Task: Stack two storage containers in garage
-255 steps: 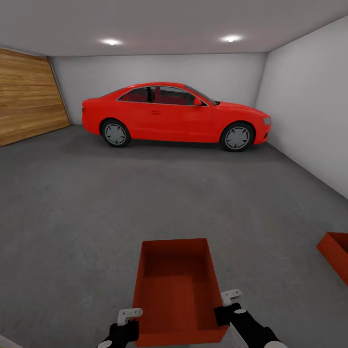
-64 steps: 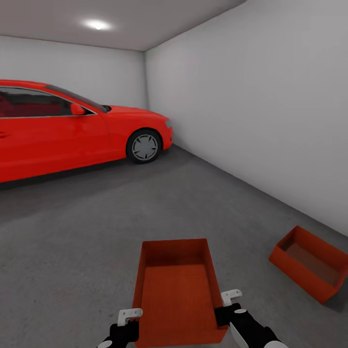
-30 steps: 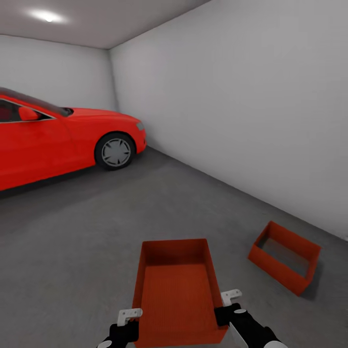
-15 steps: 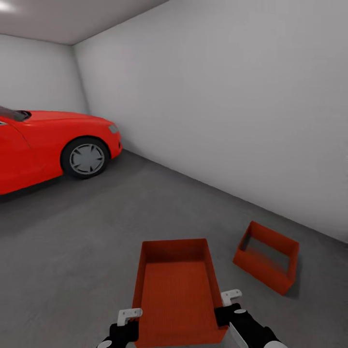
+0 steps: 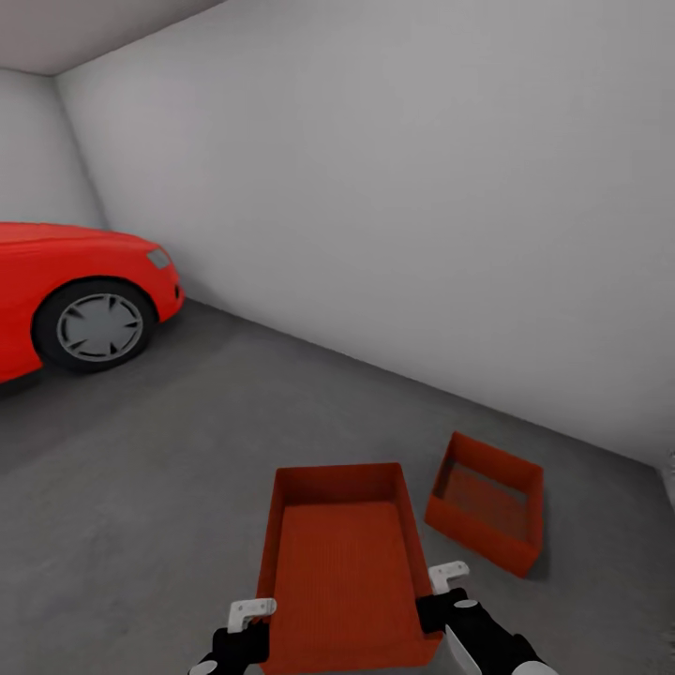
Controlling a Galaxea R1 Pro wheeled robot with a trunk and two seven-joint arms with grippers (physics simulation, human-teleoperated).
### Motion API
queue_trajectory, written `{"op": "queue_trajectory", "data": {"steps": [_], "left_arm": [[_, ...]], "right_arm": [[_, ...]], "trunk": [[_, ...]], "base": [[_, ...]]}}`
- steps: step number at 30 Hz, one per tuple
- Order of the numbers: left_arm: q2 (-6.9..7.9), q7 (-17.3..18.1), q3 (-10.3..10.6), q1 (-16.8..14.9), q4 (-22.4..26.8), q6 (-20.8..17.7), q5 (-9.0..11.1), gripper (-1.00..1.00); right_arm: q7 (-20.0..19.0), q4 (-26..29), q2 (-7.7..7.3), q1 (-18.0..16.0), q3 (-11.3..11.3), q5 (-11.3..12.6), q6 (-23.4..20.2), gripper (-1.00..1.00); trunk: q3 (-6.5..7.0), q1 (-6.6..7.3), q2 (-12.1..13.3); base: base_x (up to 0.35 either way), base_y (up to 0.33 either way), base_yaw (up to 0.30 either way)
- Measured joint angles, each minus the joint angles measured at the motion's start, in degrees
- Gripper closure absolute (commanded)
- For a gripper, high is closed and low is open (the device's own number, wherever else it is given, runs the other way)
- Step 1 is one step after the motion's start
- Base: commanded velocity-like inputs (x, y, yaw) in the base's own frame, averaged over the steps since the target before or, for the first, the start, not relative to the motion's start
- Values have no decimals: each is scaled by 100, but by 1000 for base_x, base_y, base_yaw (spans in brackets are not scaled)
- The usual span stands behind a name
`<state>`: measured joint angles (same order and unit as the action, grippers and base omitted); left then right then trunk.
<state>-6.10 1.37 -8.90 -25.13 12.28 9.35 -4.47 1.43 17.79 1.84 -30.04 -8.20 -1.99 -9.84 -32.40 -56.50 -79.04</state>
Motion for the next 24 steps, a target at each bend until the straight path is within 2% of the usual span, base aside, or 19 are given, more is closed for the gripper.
{"op": "queue_trajectory", "data": {"steps": [24], "left_arm": [[-5, -4, -6, -2, 0, 9, -8, 100]], "right_arm": [[-5, 1, -4, -1, 4, -4, 8, 100]], "trunk": [[0, 0, 0]], "base": [[329, 0, -286]]}}
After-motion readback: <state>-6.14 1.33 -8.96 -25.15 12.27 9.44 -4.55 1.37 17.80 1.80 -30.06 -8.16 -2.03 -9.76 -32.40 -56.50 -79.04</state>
